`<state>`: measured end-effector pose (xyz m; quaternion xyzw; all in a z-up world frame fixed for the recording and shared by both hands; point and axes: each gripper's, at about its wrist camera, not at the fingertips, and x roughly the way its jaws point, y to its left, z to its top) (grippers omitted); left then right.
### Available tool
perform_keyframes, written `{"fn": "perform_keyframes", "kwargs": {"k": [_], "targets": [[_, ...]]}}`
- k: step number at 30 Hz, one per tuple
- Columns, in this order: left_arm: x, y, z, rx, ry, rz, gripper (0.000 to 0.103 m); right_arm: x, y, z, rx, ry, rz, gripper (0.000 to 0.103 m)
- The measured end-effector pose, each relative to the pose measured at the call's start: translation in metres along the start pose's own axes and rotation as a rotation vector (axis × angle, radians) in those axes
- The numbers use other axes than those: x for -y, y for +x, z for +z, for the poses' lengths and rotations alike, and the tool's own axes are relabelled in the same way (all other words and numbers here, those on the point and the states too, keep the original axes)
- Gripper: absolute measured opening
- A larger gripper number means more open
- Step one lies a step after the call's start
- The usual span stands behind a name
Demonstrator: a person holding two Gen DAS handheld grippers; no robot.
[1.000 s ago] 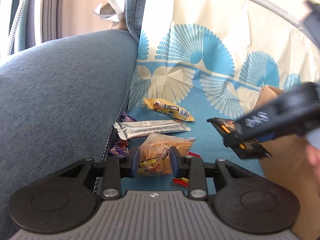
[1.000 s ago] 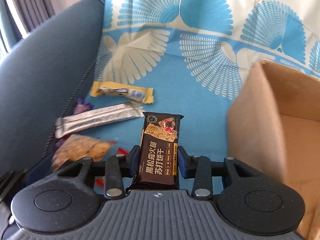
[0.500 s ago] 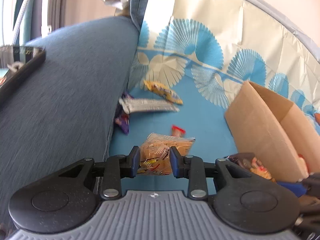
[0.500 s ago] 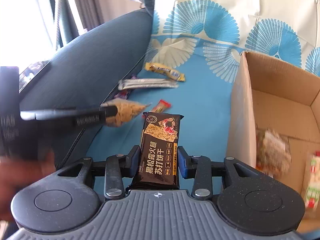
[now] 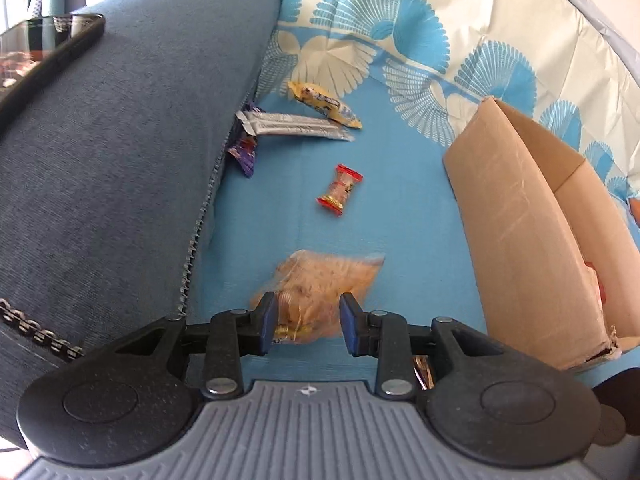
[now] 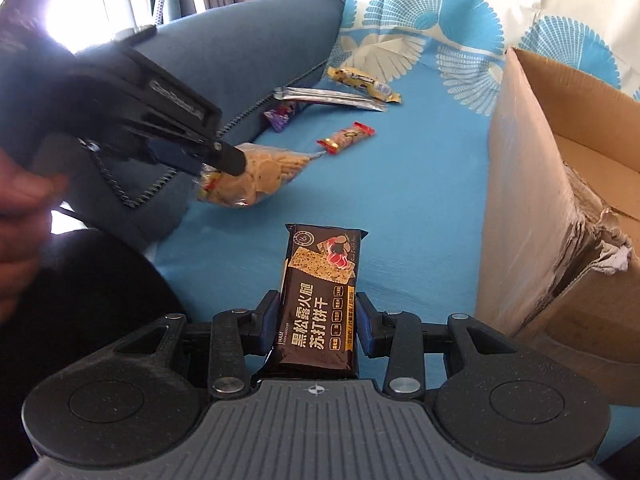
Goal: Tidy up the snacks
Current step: 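Grasp the clear cracker bag with the left tool while the right holds the biscuit bar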
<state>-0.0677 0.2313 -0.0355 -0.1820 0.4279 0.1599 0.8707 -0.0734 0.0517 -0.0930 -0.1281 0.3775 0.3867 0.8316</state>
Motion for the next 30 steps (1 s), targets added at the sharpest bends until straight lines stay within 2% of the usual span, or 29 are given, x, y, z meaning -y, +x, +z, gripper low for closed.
{"fn": "perform_keyframes", "kwargs": {"k": [5,8,11,13,19,30], "targets": [[0.016,0.011,0.000,-0.076,0.084,-0.045,0.038,0.010,0.012,-0.004,-0.027,0.044,0.002,0.041],[0.016,0.011,-0.001,-0.048,0.074,-0.054,0.046,0.012,0.018,-0.005,-0.049,0.071,0.009,0.041],[0.004,0.010,0.001,-0.022,-0.008,-0.070,0.060,0.013,0.019,-0.004,-0.048,0.077,0.020,0.043],[0.000,0.017,0.004,-0.053,-0.060,-0.044,0.075,0.014,0.018,-0.004,-0.047,0.081,0.023,0.043],[-0.012,0.034,0.013,-0.124,-0.154,-0.043,0.076,0.015,0.019,-0.004,-0.059,0.090,0.025,0.044],[-0.010,0.056,0.020,-0.211,-0.151,-0.027,0.080,0.016,0.020,-0.005,-0.062,0.083,0.025,0.045]]}}
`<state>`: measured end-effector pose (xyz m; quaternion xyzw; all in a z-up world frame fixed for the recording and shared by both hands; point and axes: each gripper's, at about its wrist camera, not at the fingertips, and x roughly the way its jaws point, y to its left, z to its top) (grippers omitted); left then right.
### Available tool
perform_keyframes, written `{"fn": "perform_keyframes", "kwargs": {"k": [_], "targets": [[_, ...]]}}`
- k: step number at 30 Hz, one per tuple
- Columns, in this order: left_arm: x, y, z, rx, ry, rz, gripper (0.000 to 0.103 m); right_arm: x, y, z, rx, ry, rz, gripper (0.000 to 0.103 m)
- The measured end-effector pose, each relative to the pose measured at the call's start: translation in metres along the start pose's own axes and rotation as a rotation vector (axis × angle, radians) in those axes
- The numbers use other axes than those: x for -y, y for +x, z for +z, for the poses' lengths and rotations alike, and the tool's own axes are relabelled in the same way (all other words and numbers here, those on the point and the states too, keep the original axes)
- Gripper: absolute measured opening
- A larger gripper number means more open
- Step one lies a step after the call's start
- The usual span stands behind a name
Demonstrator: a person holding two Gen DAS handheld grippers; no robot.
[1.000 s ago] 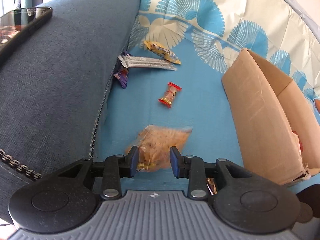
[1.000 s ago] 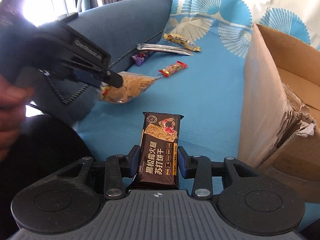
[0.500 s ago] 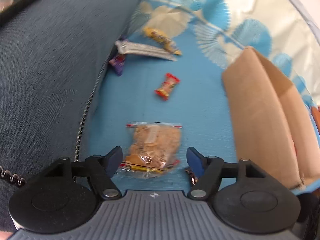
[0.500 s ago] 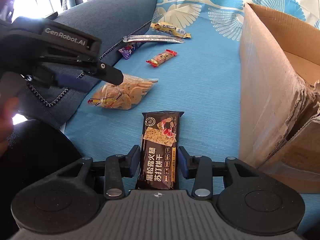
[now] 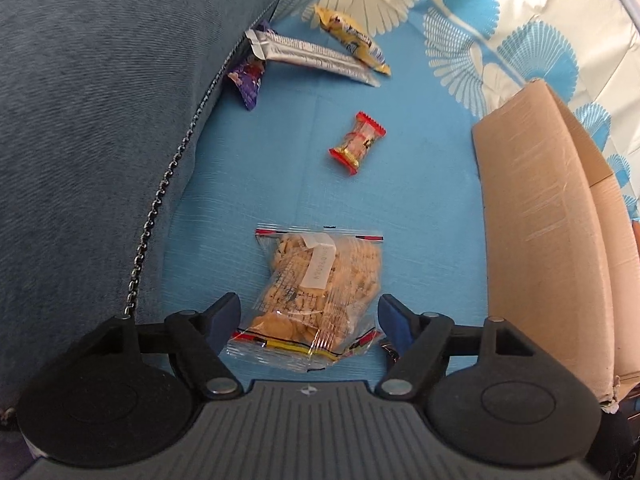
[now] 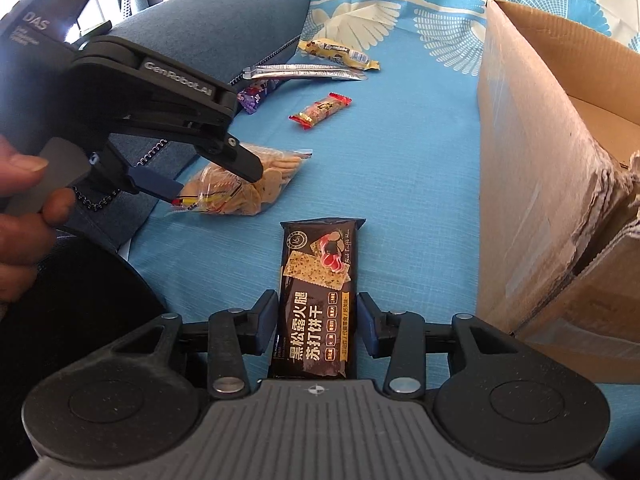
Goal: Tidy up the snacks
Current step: 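Grasp the clear cracker bag with the left tool while the right holds the biscuit bar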
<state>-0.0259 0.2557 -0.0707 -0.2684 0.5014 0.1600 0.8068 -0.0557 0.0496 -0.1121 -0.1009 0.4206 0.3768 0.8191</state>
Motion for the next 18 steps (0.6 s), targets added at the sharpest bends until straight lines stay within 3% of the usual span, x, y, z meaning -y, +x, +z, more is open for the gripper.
{"fn": "perform_keyframes", "kwargs": {"k": [18], "targets": [[0.020,0.016,0.006,-0.023,0.082,0.058,0.081,-0.004,0.002,-0.005,-0.004,-0.033,-0.018,0.049]]}}
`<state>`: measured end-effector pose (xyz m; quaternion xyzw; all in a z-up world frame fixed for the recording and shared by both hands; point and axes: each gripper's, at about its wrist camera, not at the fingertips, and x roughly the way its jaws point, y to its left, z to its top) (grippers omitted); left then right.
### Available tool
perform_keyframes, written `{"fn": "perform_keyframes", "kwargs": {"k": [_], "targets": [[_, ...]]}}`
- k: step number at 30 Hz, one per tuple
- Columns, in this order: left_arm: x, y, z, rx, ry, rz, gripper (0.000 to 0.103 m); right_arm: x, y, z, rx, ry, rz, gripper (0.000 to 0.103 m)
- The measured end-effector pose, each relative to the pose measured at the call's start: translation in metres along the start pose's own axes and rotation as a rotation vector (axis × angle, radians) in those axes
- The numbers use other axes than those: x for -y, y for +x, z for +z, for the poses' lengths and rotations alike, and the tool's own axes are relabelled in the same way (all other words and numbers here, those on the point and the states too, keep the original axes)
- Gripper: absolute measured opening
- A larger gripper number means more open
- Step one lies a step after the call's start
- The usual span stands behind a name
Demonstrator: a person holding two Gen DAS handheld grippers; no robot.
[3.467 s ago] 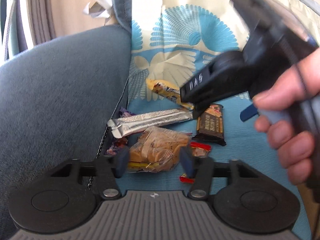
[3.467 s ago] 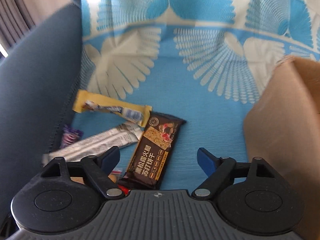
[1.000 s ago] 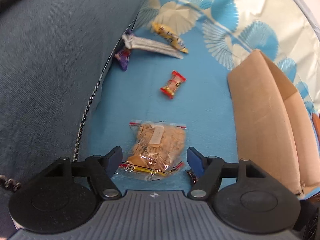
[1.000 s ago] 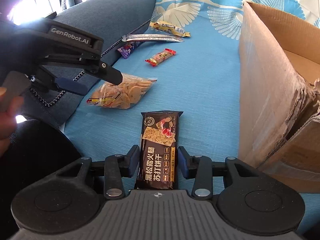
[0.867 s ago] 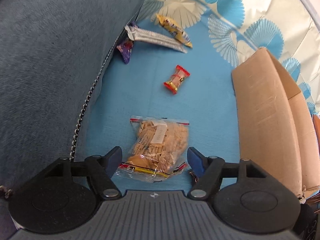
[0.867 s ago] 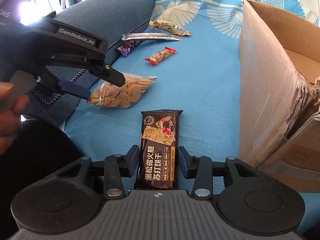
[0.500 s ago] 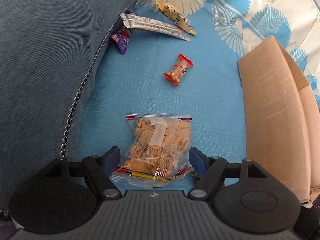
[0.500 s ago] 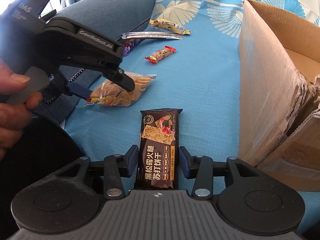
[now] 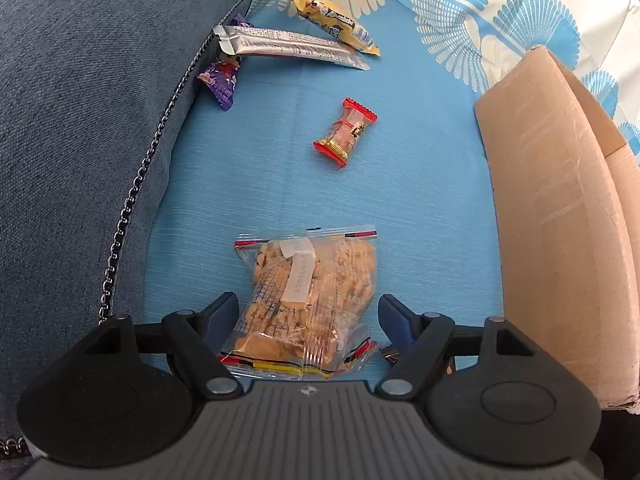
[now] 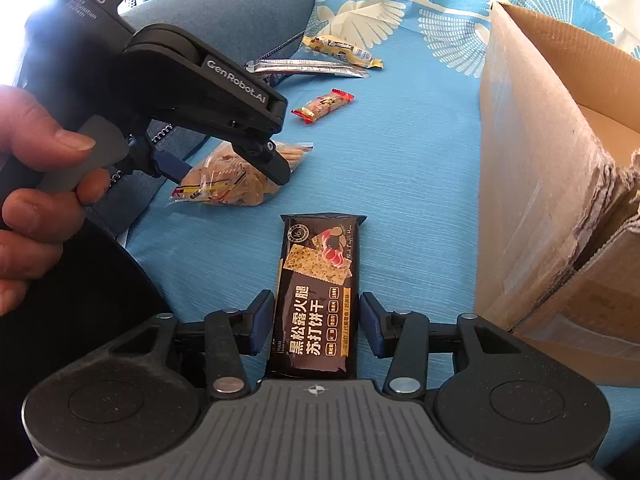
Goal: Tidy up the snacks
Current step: 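Grasp the clear cracker bag with the left tool while the right holds the biscuit bar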
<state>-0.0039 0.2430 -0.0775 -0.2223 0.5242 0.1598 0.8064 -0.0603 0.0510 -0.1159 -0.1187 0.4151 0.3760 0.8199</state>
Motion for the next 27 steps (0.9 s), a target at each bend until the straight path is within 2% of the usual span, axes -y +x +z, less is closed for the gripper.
{"fn": "perform_keyframes", "kwargs": {"k": [13,27], "targets": [[0.0086,0.0066,0.0007,-0.003,0.044,0.028,0.081,-0.0020,-0.0014,0.0005,-0.003,0.000,-0.011,0.049],[0.0086,0.0074,0.0006,0.000,0.047,0.032,0.080,-0.0051,-0.0017,-0.0005,0.000,-0.018,-0.024,0.049]]}}
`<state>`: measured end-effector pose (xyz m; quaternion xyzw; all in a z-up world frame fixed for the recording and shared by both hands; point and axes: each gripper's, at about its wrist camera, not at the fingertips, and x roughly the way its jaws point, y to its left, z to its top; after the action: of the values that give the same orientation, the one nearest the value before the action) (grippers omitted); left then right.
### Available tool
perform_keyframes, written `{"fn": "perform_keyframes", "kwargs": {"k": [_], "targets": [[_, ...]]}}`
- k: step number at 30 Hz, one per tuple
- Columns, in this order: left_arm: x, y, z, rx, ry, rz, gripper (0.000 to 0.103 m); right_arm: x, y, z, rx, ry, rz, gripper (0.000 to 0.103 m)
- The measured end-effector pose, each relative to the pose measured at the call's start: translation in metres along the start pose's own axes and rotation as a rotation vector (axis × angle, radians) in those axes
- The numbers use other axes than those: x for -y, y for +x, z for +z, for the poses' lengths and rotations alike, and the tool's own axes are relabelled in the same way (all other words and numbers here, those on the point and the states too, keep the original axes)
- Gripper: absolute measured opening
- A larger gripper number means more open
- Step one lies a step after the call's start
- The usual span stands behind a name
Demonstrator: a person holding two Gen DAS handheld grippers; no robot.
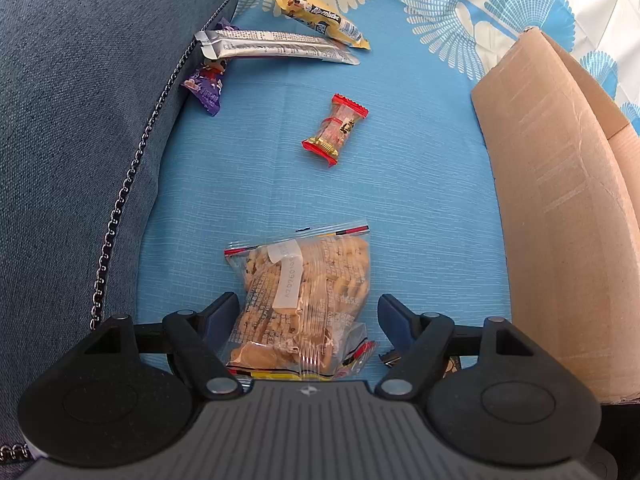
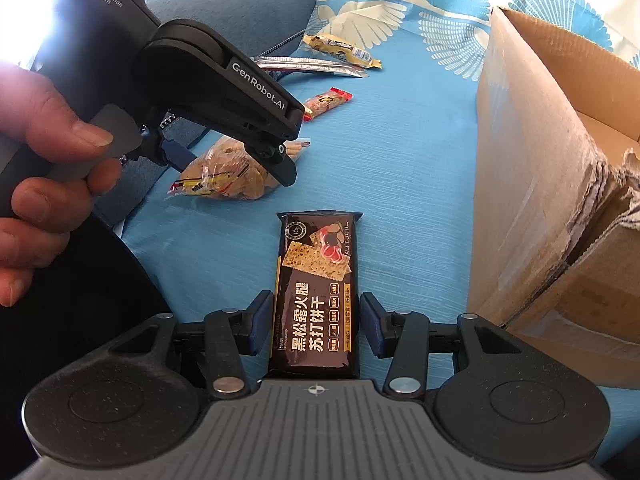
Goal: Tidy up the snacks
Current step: 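Grasp the clear cracker bag with the left tool while the right holds the biscuit bar, then carry the cracker bag and biscuit bar over the cardboard box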
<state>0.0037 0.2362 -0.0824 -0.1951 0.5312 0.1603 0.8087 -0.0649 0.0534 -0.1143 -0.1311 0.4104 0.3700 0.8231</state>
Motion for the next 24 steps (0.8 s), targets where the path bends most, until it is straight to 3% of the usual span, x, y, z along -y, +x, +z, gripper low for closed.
{"fn": "perform_keyframes", "kwargs": {"k": [4,7,12,24], "targets": [[0.000,0.000,0.000,0.003,0.004,0.008,0.076,-0.002,0.000,-0.001,0.004,-0.012,-0.008,0.048],[0.002,0.000,0.000,0.015,0.008,0.023,0.071,-0.002,-0.002,-0.002,0.011,-0.026,-0.020,0.041],[0.007,-0.003,-0.001,0.037,0.035,0.037,0.065,-0.001,-0.005,-0.006,0.017,-0.031,-0.036,0.041],[-0.004,-0.023,-0.008,0.143,0.008,-0.064,0.063,-0.013,-0.034,-0.004,0.140,-0.065,-0.039,0.041]]}}
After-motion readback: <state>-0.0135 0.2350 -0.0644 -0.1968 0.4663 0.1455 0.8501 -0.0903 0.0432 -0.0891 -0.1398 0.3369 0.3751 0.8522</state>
